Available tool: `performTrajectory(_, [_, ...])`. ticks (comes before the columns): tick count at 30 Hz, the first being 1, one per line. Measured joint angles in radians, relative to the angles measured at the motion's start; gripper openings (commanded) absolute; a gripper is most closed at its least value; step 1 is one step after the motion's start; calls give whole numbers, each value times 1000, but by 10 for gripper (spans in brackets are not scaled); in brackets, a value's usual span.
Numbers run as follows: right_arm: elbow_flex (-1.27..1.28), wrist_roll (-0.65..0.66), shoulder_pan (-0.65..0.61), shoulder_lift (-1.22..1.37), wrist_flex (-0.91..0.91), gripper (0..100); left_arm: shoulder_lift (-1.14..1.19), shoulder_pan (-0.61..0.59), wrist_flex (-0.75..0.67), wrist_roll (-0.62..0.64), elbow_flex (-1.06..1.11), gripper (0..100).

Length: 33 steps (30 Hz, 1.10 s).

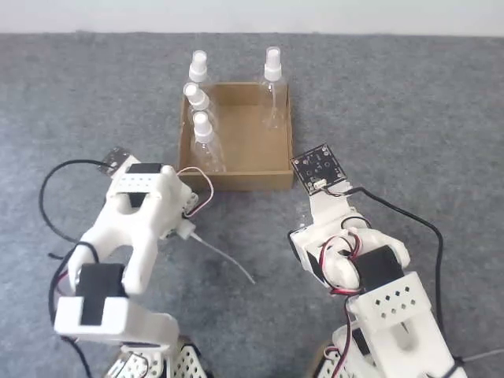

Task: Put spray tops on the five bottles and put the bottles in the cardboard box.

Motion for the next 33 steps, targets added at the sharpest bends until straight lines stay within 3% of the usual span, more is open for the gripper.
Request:
performTrajectory(6, [0, 0, 0, 0, 0, 27, -163, -11, 20, -5, 89, 11])
performTrajectory(14, [0, 0, 0, 0, 0, 27, -417, -12, 20, -117, 180, 11])
performTrajectory(22, [0, 0, -2, 0, 0, 27, -609, -95, -61, -233, 278, 11])
performTrajectory(33, [0, 0, -120, 0, 12, 26, -982, -91, -64, -261, 381, 11])
